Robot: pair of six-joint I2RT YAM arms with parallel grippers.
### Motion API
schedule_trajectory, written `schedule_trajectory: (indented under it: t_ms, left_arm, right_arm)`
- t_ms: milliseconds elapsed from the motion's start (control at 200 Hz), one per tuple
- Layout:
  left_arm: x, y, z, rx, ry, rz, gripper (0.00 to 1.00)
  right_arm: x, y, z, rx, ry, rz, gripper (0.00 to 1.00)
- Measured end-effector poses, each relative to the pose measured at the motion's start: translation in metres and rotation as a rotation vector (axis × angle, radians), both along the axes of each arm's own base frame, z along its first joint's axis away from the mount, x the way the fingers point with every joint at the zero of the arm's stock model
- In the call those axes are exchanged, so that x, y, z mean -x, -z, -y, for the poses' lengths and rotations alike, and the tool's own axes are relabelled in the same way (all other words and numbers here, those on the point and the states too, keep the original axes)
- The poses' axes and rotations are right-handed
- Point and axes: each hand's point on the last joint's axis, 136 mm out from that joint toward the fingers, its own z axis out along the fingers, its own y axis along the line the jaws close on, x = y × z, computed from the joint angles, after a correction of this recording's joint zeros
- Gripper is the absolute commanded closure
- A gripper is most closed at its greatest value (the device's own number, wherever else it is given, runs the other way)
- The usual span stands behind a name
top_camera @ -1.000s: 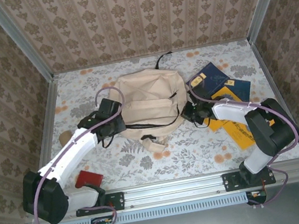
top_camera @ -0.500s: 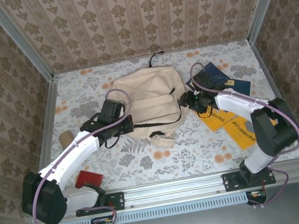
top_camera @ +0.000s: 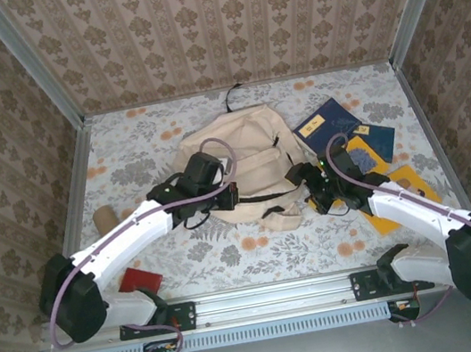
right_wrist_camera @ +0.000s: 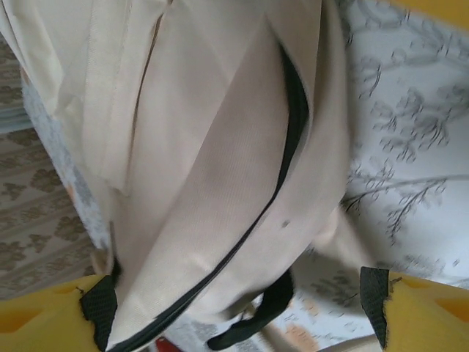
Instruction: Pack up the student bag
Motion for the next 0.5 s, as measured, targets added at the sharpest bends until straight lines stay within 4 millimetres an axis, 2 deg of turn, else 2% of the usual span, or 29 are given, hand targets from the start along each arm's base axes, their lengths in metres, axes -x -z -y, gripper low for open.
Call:
schedule_trajectory:
  t_ms: [120,235,325,495]
  left_arm:
    - [0.003,0.009,0.012,-0.017,0.028,-0.022,1.0]
    - [0.003,0.01,0.017,-0.016,0.038,-0.021,1.0]
    - [0.002,0.009,0.018,-0.012,0.038,-0.018,1.0]
    - [0.001,0.009,0.018,-0.011,0.036,-0.015,1.0]
  right_arm:
    - [0.004,-0.014,-0.023,-0.092,0.01,-0.002,0.14]
    - [0.011,-0.02,-0.042,-0.154,0.013,-0.02,0.16]
    - [0.014,-0.019,-0.058,-0.178,0.01,-0.053,0.18]
    - [0.005,-0.012,-0.09,-0.2,0.012,-0.105,0.24]
